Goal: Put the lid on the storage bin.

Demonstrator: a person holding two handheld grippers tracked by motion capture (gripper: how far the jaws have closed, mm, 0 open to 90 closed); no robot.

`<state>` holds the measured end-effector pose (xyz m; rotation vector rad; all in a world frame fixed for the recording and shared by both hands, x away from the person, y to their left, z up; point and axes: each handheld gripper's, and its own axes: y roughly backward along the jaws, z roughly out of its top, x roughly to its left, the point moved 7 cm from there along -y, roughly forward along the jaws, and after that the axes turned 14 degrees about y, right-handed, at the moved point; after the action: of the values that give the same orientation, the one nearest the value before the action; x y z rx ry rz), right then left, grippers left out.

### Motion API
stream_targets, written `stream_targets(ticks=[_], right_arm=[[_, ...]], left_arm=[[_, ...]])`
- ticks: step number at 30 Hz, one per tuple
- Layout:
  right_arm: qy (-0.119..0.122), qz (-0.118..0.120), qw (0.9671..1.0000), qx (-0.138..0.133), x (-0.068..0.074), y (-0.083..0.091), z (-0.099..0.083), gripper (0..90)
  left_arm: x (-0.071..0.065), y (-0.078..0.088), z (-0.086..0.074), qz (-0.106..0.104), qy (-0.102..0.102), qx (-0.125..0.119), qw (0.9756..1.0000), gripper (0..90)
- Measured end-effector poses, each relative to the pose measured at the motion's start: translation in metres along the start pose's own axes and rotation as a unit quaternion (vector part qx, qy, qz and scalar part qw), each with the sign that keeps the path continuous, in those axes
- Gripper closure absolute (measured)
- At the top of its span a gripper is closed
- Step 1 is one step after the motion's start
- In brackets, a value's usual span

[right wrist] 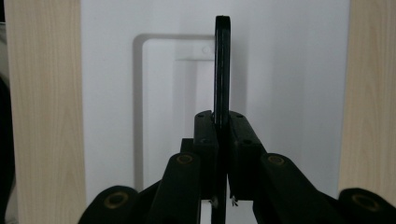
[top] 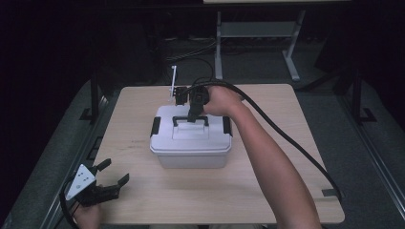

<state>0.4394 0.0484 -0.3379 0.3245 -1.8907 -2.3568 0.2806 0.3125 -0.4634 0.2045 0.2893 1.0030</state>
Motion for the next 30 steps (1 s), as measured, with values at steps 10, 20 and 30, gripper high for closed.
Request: stream_targets(ticks=[10,20,30], right_arm=[[-0.002,-0.003,0.9997,-0.022,0.013,0.012,-0.001,73.4],[-0.024,-0.017,0.9989,-0.036,0.021,0.029,-0.025,67.0],[-0.053,-0.029,0.9974,-0.039,0.03,0.036,-0.051,57.9]], left_arm=[[-0.002,-0.001,0.0,-0.002,-0.004,0.005,1.0,13.5],[-0.002,0.001,-0.001,0.001,-0.005,0.006,1.0,13.5],[-0.003,0.0,-0.001,0.0,-0.006,0.005,1.0,13.5]])
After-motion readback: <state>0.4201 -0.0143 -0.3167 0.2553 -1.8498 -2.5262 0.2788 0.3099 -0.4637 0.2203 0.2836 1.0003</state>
